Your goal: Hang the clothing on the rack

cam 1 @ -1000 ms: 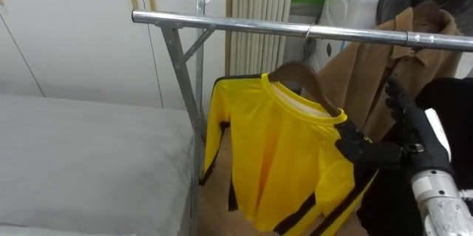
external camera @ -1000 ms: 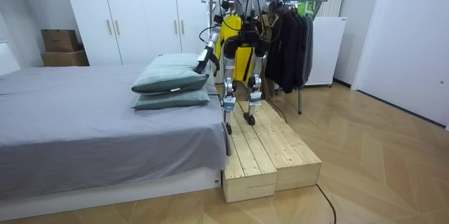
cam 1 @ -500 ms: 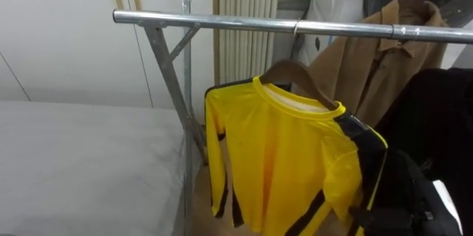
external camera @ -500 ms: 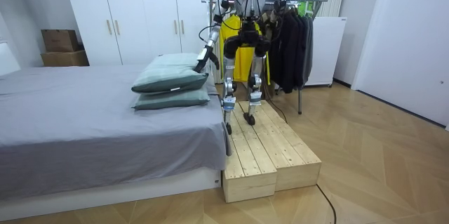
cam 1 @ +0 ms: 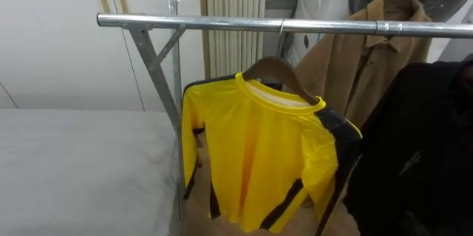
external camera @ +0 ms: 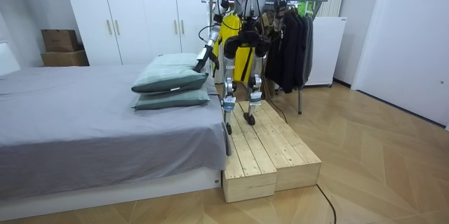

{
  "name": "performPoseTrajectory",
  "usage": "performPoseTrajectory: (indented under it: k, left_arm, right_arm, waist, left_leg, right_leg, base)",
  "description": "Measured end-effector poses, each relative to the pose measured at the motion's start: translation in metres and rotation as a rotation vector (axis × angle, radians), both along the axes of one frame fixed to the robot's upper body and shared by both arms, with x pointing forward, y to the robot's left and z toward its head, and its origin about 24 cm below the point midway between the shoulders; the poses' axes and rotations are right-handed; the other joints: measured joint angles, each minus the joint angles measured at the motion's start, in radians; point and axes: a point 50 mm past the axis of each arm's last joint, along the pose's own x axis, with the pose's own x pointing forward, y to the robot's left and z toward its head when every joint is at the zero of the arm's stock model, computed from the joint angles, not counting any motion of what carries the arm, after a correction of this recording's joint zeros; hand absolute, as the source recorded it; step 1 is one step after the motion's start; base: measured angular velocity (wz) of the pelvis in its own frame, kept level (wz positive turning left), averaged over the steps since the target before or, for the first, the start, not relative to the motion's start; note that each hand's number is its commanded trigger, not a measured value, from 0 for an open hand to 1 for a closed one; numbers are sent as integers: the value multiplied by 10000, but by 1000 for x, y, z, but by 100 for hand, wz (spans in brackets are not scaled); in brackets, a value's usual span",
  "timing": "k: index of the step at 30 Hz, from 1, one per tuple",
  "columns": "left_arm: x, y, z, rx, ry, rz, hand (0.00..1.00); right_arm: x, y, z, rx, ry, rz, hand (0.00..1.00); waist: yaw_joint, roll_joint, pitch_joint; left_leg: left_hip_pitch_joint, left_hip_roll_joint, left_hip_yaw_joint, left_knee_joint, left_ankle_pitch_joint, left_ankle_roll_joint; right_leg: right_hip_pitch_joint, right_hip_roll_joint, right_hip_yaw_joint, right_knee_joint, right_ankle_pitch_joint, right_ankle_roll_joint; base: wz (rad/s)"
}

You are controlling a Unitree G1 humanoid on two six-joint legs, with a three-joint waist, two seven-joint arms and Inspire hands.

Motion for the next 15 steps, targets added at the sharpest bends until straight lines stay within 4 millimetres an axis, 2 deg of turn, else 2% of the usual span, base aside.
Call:
performPoseTrajectory:
  k: [5, 12, 15]
  left_arm:
    - [-4, -3, 0, -84, 123, 126, 0]
    - [-4, -6, -2, -180, 122, 112, 0]
    - [-4, -6, -2, -181, 133, 116, 0]
  right_arm:
    - [-30, 5, -31, 584, 1584, -502, 0]
    - [-63, 16, -57, 1896, 3075, -140, 0]
    - [-79, 19, -69, 2667, 3796, -487, 0]
  waist:
    - [-99, 59, 14]
    - [-119, 142, -2]
    - [-120, 164, -4]
  left_leg:
    - [13, -8, 6, 5, -4, 0]
    - [5, -7, 69, -49, -9, -16]
    - [27, 0, 47, -66, -7, -16]
  right_leg:
    - [12, -9, 17, 1, -1, -1]
    - [-50, 10, 56, 15, 59, 61]
    - [-22, 17, 49, 14, 58, 54]
  base:
    - [0]
    - [-2]
    - [0]
